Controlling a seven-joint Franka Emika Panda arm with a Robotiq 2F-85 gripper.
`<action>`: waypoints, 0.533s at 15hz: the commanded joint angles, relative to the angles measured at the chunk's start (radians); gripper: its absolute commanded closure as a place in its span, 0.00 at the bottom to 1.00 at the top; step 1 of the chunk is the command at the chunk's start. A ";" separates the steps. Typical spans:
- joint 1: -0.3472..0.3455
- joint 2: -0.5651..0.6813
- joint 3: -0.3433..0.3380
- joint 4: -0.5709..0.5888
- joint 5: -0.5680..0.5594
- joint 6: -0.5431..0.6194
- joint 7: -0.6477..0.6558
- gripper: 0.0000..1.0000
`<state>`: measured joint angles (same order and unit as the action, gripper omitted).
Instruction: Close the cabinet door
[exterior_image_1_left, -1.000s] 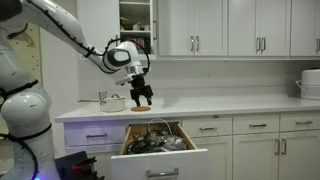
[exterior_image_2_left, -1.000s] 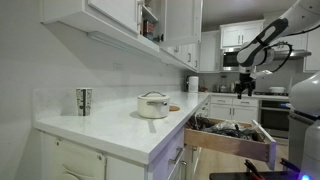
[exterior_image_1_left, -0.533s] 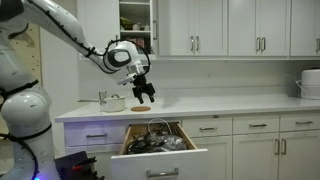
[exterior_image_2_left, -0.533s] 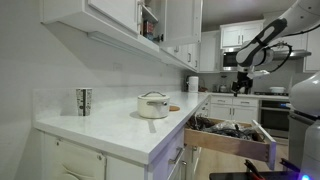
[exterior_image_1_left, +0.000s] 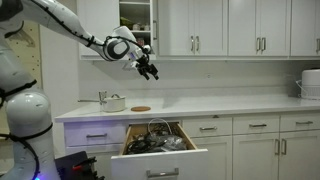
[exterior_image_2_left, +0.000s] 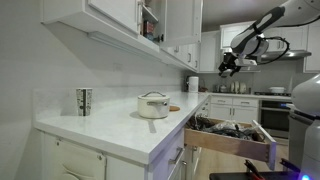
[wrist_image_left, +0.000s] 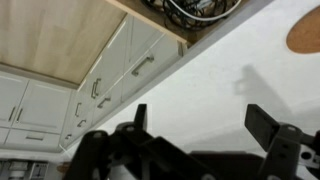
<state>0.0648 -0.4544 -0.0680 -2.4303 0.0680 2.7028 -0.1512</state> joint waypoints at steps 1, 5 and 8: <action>0.083 -0.061 -0.063 0.005 0.092 0.124 -0.074 0.00; 0.278 -0.125 -0.212 0.014 0.189 0.256 -0.255 0.00; 0.312 -0.129 -0.248 0.011 0.152 0.276 -0.249 0.00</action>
<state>0.3733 -0.5837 -0.3115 -2.4195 0.2446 2.9802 -0.4236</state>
